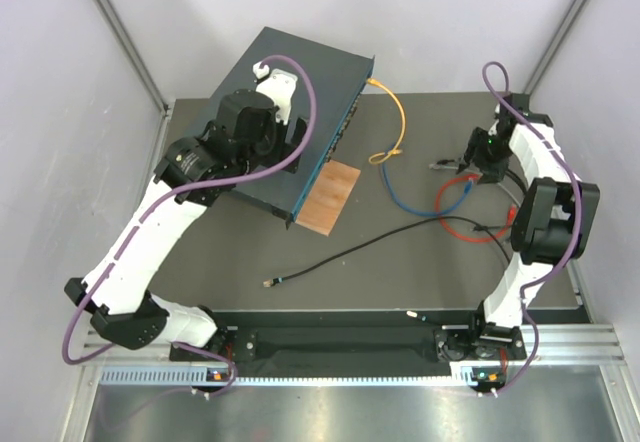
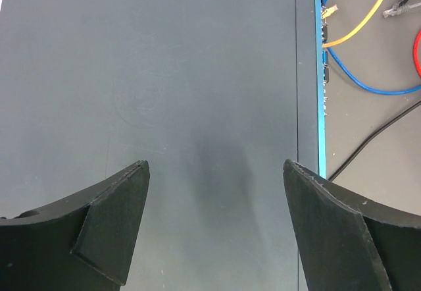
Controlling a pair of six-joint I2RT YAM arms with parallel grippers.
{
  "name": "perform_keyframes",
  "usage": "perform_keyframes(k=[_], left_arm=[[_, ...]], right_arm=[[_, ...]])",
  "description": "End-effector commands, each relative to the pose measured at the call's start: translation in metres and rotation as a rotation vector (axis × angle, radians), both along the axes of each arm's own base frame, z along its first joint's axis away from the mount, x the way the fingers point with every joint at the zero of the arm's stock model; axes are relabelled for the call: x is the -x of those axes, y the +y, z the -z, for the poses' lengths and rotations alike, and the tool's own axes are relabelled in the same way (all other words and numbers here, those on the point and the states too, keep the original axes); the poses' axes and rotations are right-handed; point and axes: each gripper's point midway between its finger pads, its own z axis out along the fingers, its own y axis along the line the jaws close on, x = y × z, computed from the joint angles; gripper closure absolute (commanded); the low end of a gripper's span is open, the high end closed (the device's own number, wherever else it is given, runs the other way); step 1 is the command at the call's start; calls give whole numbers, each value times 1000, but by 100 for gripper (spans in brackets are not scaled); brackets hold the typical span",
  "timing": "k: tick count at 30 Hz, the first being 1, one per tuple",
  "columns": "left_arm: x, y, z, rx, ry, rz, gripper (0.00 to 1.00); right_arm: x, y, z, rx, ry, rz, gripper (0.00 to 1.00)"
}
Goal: Pull the plug from the switch port
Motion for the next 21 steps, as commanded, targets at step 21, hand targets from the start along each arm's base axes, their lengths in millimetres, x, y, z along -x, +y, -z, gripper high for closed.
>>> perform_keyframes(k=[21], left_arm=[[13,-1,-28,140,-35,4,13]], right_arm=[[-141,201,-271,-980,-725,-376,22]])
